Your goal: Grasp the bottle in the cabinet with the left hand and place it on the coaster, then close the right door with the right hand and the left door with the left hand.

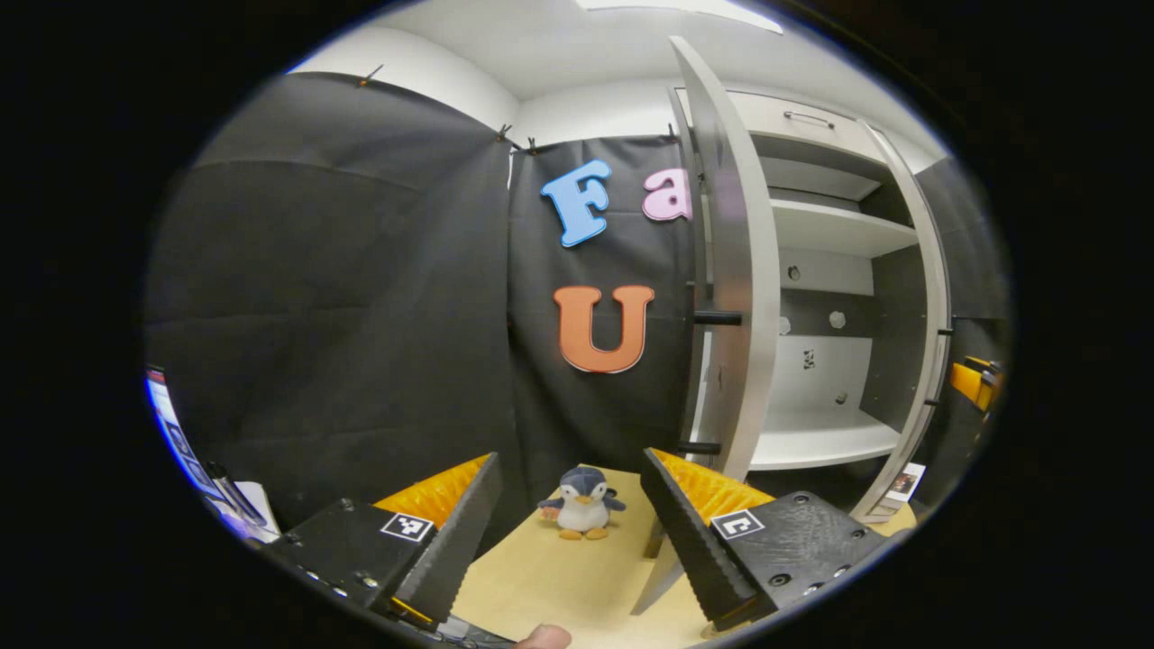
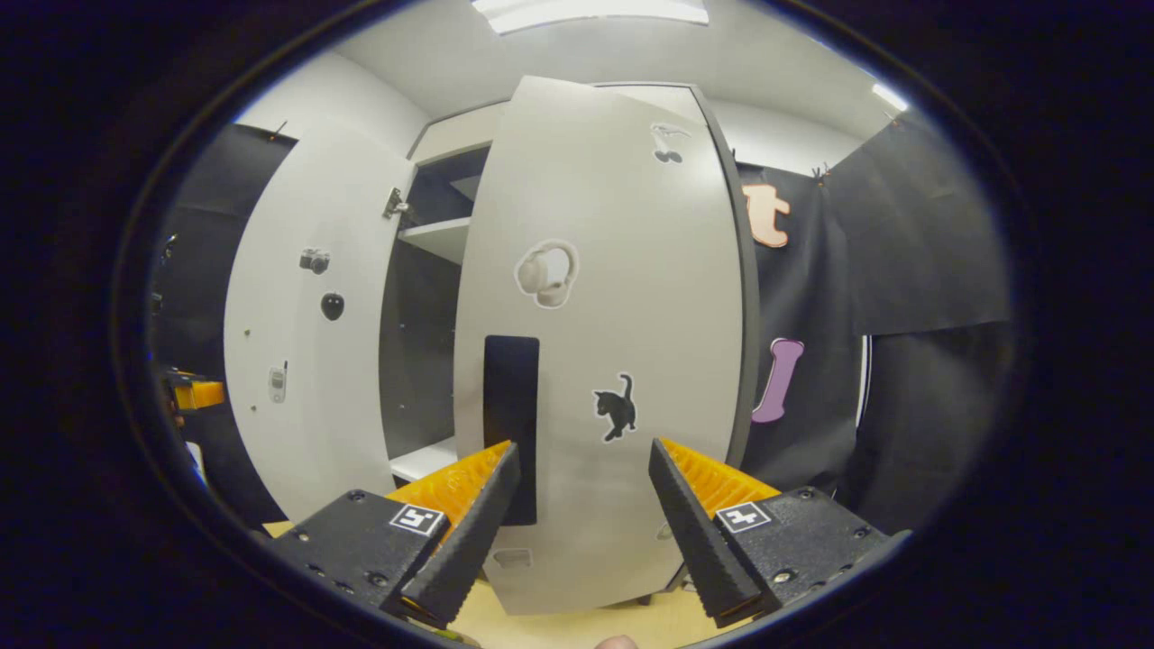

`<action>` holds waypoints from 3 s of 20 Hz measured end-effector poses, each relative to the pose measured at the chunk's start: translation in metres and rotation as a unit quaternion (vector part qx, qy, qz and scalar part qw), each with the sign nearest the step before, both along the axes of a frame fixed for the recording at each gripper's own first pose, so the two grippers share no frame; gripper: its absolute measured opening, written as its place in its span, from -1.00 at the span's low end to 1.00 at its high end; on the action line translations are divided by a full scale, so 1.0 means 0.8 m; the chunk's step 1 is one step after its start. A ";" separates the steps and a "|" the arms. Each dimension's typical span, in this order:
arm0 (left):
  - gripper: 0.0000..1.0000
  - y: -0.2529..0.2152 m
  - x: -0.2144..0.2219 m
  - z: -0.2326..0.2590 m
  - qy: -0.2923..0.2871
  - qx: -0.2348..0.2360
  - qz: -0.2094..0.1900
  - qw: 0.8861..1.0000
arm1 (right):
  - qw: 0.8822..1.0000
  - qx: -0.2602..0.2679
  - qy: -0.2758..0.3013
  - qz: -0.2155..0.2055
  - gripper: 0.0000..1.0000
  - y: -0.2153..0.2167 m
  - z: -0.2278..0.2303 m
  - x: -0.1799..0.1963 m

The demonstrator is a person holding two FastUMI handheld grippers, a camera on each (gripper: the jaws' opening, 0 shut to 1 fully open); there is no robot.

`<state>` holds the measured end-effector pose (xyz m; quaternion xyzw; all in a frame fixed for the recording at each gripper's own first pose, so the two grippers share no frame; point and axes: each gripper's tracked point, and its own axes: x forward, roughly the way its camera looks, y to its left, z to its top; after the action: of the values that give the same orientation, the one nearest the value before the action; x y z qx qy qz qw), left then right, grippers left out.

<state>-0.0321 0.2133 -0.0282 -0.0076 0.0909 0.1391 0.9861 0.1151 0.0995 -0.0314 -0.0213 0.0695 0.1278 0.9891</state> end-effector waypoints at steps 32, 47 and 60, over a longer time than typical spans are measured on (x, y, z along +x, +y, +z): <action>1.00 -0.105 0.050 0.006 0.007 -0.037 -0.152 0.988 | 0.996 0.003 0.015 -0.092 0.89 -0.107 -0.012 -0.071; 0.94 -0.204 0.081 0.000 0.001 -0.101 -0.236 0.967 | 0.991 0.009 0.009 -0.136 0.86 -0.154 -0.007 -0.095; 0.99 -0.257 0.093 0.042 -0.033 -0.039 -0.273 0.961 | 0.986 -0.001 -0.020 -0.166 0.89 -0.187 0.030 -0.112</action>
<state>0.0424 0.0081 0.0054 -0.0257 0.0621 -0.1393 0.9880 0.0254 -0.0502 -0.0071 -0.0132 0.0524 -0.0391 0.9978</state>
